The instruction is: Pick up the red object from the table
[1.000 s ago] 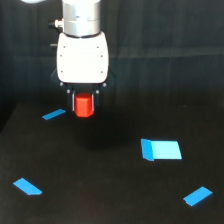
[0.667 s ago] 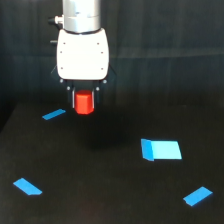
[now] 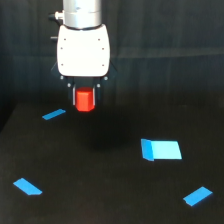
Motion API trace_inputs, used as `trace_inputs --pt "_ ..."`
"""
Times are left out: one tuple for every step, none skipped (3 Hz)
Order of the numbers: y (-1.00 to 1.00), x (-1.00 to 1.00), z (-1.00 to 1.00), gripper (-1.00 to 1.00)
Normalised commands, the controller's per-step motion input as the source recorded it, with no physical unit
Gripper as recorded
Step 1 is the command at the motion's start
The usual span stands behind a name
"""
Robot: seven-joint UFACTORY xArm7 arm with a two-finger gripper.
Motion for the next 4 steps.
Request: trace_inputs --pt "-0.13 0.14 0.23 -0.99" --pt "-0.19 0.0 0.22 -1.0" --pt "-0.13 0.11 0.23 -1.0" --pt "-0.22 0.03 0.22 -1.0"
